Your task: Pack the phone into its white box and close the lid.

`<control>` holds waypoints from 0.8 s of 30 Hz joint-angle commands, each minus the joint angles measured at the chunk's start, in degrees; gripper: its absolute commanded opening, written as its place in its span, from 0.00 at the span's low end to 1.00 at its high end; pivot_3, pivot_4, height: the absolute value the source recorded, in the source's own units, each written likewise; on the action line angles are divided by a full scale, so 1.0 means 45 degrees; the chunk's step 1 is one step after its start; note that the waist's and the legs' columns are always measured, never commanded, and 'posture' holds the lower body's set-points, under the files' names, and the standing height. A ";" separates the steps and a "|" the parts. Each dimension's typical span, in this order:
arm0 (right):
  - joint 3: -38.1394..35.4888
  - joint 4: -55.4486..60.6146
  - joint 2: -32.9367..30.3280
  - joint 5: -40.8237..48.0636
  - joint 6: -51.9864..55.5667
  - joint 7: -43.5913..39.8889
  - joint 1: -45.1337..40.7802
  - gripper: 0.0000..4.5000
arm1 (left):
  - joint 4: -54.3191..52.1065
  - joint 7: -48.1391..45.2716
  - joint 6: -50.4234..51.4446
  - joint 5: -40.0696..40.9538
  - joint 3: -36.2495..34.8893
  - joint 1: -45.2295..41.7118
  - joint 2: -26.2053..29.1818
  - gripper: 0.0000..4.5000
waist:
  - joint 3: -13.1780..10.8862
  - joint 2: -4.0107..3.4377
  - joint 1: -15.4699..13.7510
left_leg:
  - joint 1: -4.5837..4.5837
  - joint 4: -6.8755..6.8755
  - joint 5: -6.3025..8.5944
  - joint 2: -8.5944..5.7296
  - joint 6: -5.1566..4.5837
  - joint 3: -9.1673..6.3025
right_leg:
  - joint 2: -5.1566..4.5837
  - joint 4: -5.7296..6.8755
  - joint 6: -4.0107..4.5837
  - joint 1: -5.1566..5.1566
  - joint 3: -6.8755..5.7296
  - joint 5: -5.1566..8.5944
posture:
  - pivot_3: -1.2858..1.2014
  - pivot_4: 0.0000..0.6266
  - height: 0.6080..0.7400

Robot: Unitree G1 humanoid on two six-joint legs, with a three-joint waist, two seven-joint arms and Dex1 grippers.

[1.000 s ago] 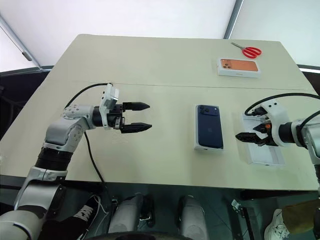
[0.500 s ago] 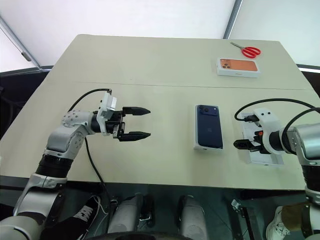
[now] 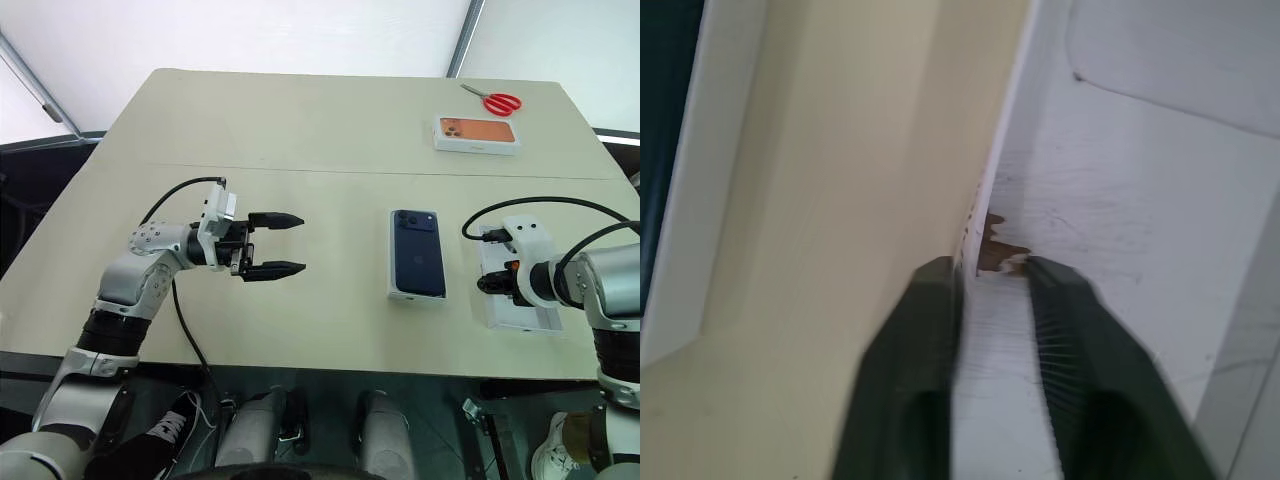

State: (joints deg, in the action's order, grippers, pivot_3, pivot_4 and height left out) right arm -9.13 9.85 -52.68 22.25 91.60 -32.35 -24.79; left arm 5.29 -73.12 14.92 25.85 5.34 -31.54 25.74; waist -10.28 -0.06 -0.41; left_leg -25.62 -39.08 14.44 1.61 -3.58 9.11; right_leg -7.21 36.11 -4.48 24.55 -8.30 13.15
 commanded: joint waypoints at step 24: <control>-0.6090 -0.2087 0.5714 0.4053 0.0200 0.1933 -0.5974 0.01 | 0.0210 0.1616 0.1046 0.0166 -0.0535 -0.0606 -0.0212 1.00 | -0.0014 -0.0026 0.0253 | -0.0028 0.0008 -0.0013 0.0027 0.0009 0.0010 | 0.0071 0.0012 -0.0008 0.0027 0.0010 -0.0006 | 0.52 0.24 0.98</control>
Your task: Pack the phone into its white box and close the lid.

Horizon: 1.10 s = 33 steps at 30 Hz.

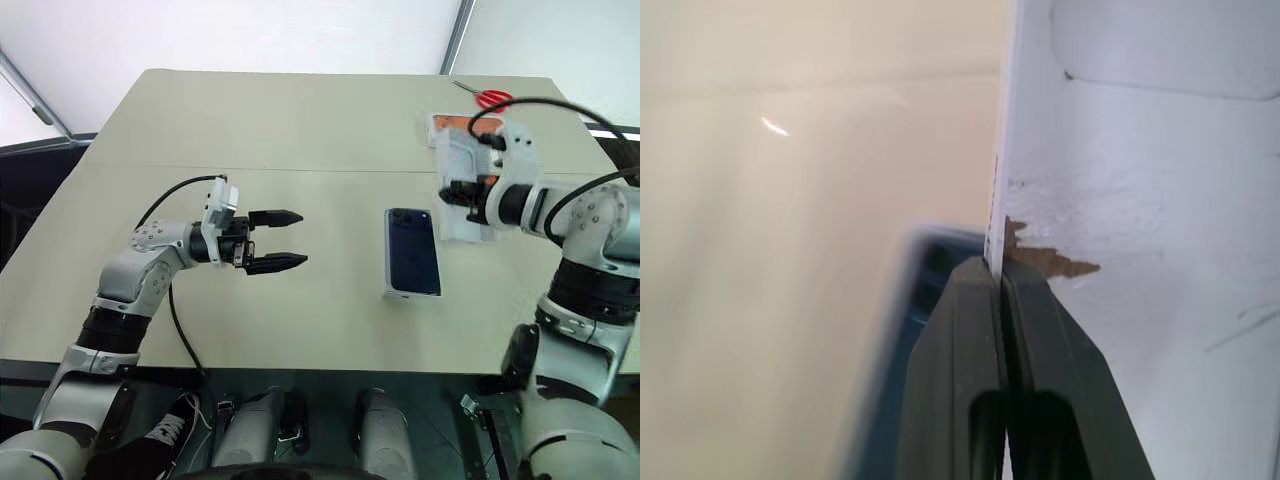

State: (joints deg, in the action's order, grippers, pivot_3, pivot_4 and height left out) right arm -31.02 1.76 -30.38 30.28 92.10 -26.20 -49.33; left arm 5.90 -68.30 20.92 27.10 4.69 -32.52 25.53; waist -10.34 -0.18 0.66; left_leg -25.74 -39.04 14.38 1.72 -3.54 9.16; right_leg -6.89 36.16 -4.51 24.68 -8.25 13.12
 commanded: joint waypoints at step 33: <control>0.3303 -0.0259 0.0533 1.8382 -0.5287 1.0240 0.5269 0.00 | 0.2197 0.4374 -0.0775 -0.1448 0.0731 -0.0797 -0.4421 0.01 | 0.0001 -0.0001 0.0011 | 0.0009 -0.0011 0.0048 0.0005 -0.0093 0.0011 | 0.0018 -0.0007 -0.0016 -0.0016 0.0023 -0.0007 | 0.52 0.24 0.98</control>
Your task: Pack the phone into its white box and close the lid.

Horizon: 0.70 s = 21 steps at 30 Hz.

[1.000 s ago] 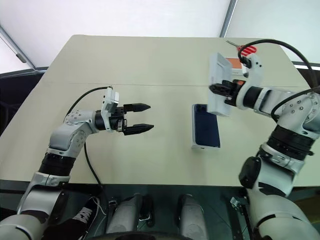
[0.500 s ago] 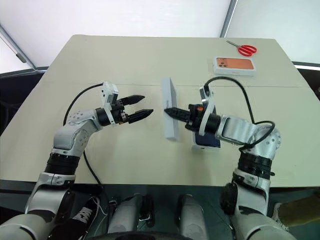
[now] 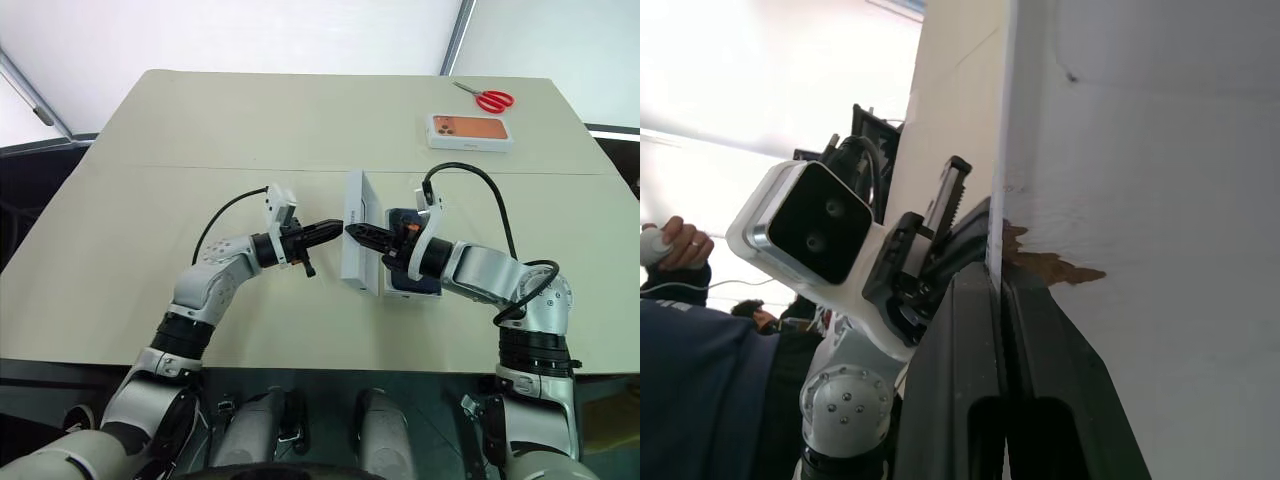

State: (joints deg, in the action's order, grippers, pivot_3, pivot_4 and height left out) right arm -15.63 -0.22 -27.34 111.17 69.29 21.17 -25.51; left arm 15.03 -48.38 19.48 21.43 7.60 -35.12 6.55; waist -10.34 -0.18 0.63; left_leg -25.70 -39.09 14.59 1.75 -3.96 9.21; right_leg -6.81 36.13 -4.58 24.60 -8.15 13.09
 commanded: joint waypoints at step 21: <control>0.1313 0.1014 -0.5750 -0.9014 -0.3505 -0.7604 -0.0088 1.00 | 0.1089 -0.0118 -0.0800 -0.0579 0.0215 -0.0608 -0.1090 0.00 | -0.0001 -0.0003 -0.0108 | -0.0012 -0.0008 0.0022 -0.0004 -0.0036 0.0000 | -0.0006 -0.0015 -0.0002 0.0005 -0.0002 0.0002 | 0.52 0.24 0.98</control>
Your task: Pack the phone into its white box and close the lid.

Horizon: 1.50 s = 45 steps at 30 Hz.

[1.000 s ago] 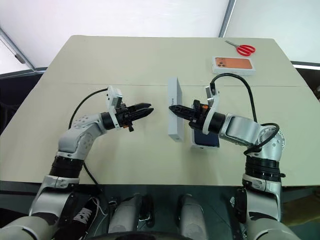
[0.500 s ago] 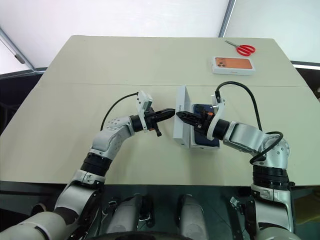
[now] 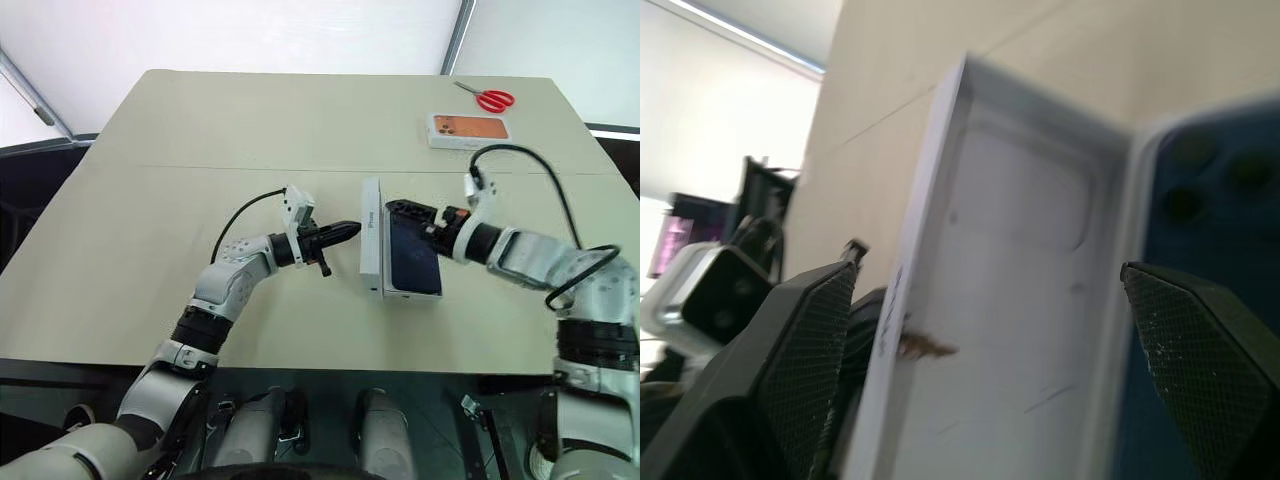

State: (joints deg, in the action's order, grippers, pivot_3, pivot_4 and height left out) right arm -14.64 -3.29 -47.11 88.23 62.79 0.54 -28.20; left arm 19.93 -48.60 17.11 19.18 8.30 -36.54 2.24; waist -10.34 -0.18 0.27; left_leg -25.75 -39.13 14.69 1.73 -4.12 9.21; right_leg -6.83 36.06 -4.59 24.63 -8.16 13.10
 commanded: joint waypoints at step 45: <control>0.2260 0.0270 -0.0753 -1.7598 -0.9896 -0.8115 0.1409 0.01 | 0.2939 -0.0547 -0.1552 -0.0973 -0.0203 -0.1901 -0.1233 0.00 | -0.0004 0.0005 -0.0114 | 0.0004 -0.0010 -0.0043 0.0014 0.0073 -0.0006 | -0.0019 0.0012 0.0004 0.0012 -0.0027 0.0000 | 0.52 0.24 0.98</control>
State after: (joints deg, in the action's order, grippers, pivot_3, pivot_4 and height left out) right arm -2.95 -3.47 -50.75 9.36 19.34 -35.83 -21.40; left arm 36.91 -50.82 9.93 14.27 7.57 -44.98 -2.96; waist -10.36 -0.16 -0.24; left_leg -25.74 -39.18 14.49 1.79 -3.79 9.19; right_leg -6.93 36.11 -4.57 24.68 -8.28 13.10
